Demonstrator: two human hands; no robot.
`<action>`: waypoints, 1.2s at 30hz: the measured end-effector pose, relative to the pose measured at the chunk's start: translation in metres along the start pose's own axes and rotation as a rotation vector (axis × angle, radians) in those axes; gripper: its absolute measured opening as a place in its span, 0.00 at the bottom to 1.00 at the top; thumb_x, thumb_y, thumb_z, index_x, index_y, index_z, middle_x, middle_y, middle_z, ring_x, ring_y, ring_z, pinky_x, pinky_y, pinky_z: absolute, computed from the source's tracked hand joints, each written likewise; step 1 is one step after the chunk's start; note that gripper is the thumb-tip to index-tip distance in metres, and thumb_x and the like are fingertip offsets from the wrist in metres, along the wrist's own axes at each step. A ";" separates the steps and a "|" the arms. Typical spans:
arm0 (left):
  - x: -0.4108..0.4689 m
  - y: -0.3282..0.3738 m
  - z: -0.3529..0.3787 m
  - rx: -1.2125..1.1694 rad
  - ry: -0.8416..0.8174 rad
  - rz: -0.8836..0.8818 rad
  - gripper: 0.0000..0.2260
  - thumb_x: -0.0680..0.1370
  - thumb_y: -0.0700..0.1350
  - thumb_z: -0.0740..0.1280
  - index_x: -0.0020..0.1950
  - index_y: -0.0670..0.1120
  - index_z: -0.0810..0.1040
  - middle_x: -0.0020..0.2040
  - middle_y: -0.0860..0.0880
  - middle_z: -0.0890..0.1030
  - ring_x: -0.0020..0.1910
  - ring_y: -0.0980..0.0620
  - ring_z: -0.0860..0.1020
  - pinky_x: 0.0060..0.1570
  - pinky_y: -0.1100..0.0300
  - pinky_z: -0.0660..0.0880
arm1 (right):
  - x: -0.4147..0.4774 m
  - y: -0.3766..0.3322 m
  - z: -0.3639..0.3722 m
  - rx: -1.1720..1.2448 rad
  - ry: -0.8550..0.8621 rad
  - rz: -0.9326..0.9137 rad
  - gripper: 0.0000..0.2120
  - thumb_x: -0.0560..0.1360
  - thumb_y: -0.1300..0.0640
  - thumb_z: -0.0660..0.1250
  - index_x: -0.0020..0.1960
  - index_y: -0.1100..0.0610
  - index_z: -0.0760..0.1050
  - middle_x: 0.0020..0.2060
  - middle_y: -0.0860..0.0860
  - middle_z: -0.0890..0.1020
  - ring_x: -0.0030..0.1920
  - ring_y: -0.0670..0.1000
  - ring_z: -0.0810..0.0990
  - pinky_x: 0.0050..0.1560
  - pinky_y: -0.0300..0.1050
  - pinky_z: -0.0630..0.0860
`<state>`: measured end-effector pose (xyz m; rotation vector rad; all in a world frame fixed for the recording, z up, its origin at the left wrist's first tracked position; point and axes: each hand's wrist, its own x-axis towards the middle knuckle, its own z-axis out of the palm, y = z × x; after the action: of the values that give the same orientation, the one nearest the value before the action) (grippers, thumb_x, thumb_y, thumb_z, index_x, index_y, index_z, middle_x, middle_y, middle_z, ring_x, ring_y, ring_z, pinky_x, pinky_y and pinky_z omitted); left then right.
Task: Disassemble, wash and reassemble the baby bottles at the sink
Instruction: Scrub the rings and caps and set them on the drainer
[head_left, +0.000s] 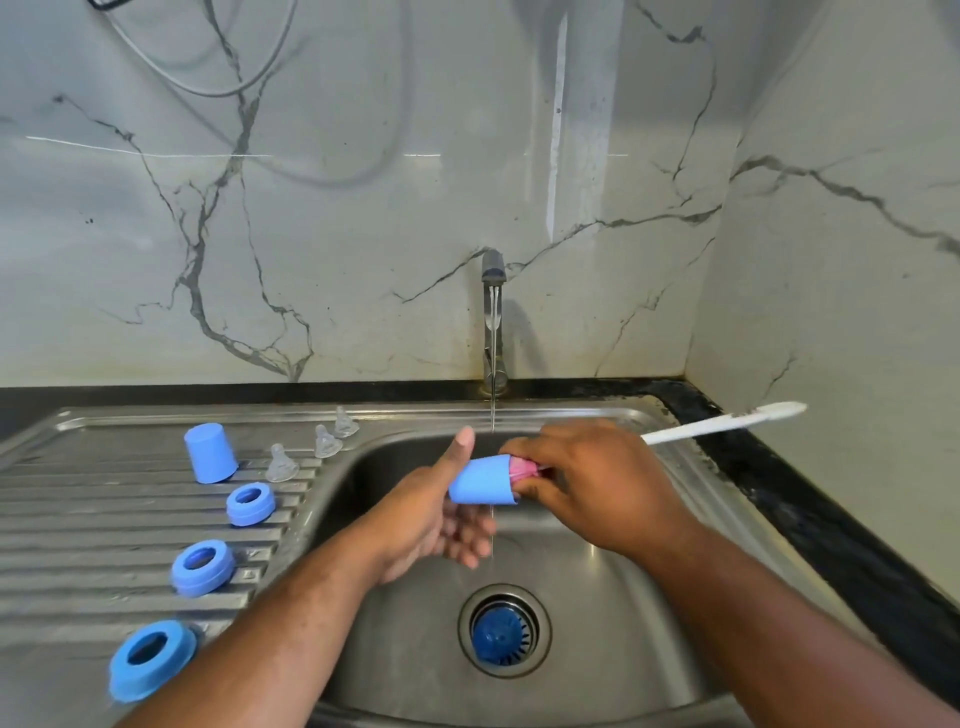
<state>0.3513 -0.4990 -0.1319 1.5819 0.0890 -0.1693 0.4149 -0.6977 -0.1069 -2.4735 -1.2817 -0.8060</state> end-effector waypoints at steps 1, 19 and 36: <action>-0.002 0.001 0.001 0.015 -0.046 -0.027 0.31 0.80 0.67 0.57 0.53 0.38 0.78 0.40 0.38 0.81 0.32 0.47 0.79 0.30 0.58 0.77 | 0.001 0.000 0.000 -0.025 -0.005 0.005 0.15 0.75 0.42 0.67 0.60 0.42 0.81 0.40 0.43 0.82 0.41 0.47 0.79 0.39 0.42 0.66; 0.000 0.007 -0.002 0.012 0.109 0.129 0.23 0.79 0.63 0.61 0.49 0.43 0.78 0.32 0.48 0.73 0.25 0.54 0.66 0.24 0.63 0.60 | 0.003 -0.004 -0.006 0.185 0.012 0.137 0.13 0.75 0.56 0.74 0.57 0.48 0.77 0.50 0.46 0.82 0.48 0.48 0.78 0.49 0.46 0.77; 0.002 0.006 0.000 0.060 0.101 0.242 0.24 0.79 0.63 0.63 0.55 0.42 0.79 0.34 0.49 0.75 0.28 0.55 0.66 0.28 0.61 0.64 | 0.002 -0.007 -0.018 0.034 -0.069 0.172 0.08 0.78 0.47 0.69 0.56 0.46 0.81 0.45 0.47 0.85 0.45 0.51 0.81 0.42 0.43 0.68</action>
<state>0.3540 -0.4994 -0.1267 1.6468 -0.0299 0.0979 0.4030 -0.7004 -0.0911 -2.5620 -1.0751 -0.6562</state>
